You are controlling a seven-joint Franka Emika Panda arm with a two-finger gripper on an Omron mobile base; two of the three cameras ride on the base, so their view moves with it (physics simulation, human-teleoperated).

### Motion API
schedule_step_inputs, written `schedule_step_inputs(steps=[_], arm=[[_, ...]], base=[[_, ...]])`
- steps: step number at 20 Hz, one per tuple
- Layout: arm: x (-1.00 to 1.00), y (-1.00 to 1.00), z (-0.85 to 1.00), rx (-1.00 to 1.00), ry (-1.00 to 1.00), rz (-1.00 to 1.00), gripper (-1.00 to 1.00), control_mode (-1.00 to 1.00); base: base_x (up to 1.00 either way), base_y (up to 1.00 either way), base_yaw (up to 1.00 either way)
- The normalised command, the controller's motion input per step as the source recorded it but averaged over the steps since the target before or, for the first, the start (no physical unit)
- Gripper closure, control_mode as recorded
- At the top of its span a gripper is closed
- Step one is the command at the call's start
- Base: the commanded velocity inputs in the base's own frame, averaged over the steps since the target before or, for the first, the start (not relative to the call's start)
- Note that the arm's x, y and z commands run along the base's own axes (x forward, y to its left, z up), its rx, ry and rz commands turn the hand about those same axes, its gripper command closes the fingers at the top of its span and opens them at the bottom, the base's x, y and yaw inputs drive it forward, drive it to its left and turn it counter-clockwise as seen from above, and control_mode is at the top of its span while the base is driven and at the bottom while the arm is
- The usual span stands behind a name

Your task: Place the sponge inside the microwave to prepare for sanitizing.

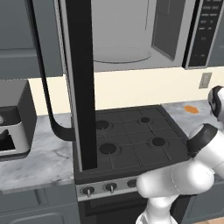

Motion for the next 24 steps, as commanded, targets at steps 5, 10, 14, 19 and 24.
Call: schedule_step_inputs(steps=[5,10,14,19,24], arm=[[0.28,-0.33,-0.18,0.06,-0.08,0.00,-1.00,-1.00],[0.17,-0.20,-0.33,0.02,-0.02,0.00,-1.00,-1.00],[0.32,-0.04,-0.39,0.00,0.00,0.00,-1.00,-1.00],[0.22,-0.02,-0.39,0.00,0.03,0.00,-1.00,-1.00],[0.05,-0.23,-0.29,0.03,0.00,0.02,-1.00,-1.00]], base=[[0.00,0.00,0.00],[0.00,0.00,0.00],[0.00,0.00,0.00],[0.00,0.00,0.00],[0.00,0.00,0.00]])
